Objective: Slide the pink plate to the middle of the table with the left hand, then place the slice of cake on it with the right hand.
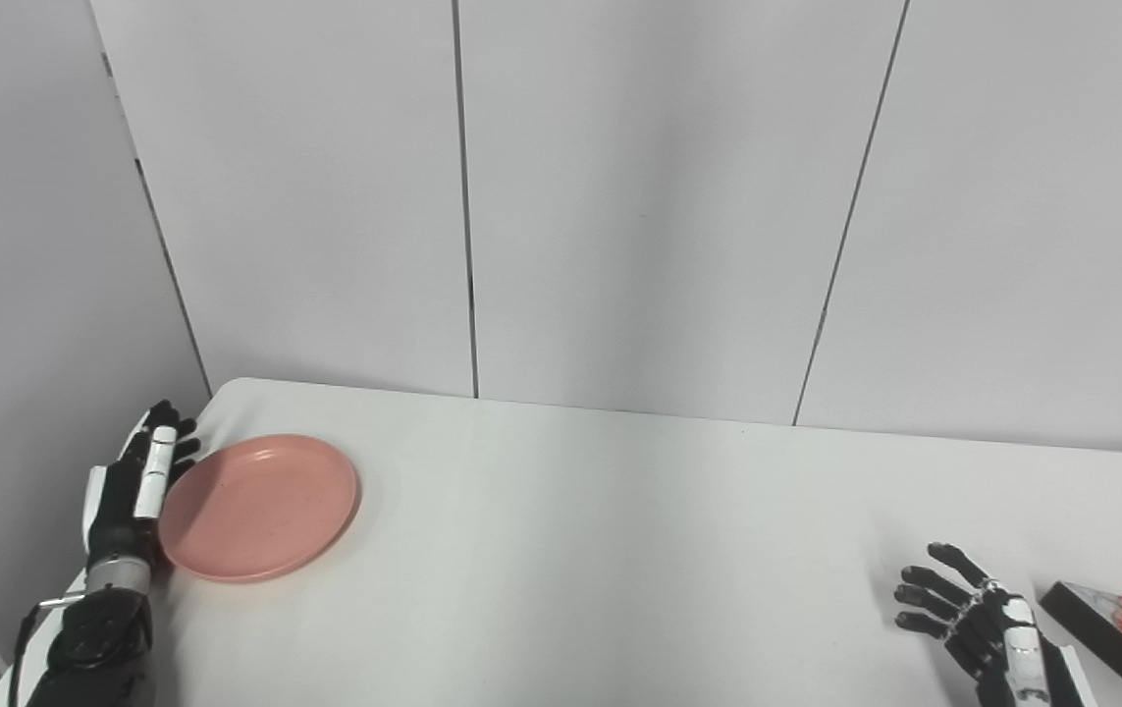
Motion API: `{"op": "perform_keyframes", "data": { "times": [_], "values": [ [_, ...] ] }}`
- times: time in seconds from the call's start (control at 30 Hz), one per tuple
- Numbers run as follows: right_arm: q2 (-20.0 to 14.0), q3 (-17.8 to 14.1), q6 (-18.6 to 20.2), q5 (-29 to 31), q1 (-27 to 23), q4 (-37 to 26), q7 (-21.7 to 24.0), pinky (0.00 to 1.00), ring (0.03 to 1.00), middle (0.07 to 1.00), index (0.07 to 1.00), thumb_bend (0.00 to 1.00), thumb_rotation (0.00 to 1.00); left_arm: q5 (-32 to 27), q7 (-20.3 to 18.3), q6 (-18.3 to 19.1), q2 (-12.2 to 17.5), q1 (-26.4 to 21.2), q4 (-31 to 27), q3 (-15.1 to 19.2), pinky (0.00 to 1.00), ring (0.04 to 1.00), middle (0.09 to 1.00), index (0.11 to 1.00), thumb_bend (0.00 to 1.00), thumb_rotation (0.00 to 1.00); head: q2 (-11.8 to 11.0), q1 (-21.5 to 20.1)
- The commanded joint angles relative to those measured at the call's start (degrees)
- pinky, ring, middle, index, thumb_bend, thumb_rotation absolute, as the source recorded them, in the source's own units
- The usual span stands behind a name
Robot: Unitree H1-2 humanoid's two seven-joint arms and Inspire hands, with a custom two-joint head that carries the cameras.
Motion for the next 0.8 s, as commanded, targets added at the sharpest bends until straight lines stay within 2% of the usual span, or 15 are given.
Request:
{"op": "perform_keyframes", "data": {
  "times": [0.0,0.23,0.4,0.5,0.77],
  "values": [
    [2.31,1.03,1.63,0.16,5.89,3.67,-0.03,0.64,0.689,0.699,0.772,0.79,0.96,1.00,-0.87,-1.09,0.08,-0.66,-1.33,-1.00,0.78,0.801,0.821,0.892,0.72,0.96,0.14,-0.08],
    [2.57,1.24,2.17,-0.07,5.98,3.14,-0.52,0.63,0.681,0.693,0.768,0.79,0.95,-0.62,-3.17,-1.11,-0.56,-0.53,-2.69,-0.60,0.76,0.797,0.832,0.911,0.70,0.95,0.39,-0.36],
    [2.61,1.49,2.40,-0.49,6.03,2.78,-0.79,0.63,0.681,0.693,0.768,0.78,0.95,0.45,-1.69,-1.11,-1.14,-0.54,-3.44,-1.06,0.72,0.759,0.803,0.891,0.72,0.95,0.53,-0.53],
    [2.67,1.51,2.83,-0.58,6.06,2.49,-0.97,0.63,0.682,0.693,0.766,0.78,0.95,0.76,-0.41,-1.09,-1.80,-0.39,-4.48,-1.52,0.73,0.765,0.798,0.879,0.76,0.95,0.53,-0.53],
    [2.71,1.60,3.54,-1.36,5.87,2.43,-1.46,0.63,0.676,0.690,0.763,0.77,0.96,-0.05,-2.43,-0.98,-4.02,-0.14,-9.14,-3.40,0.73,0.802,0.823,0.874,0.76,0.95,0.61,-0.85]
  ]
}}
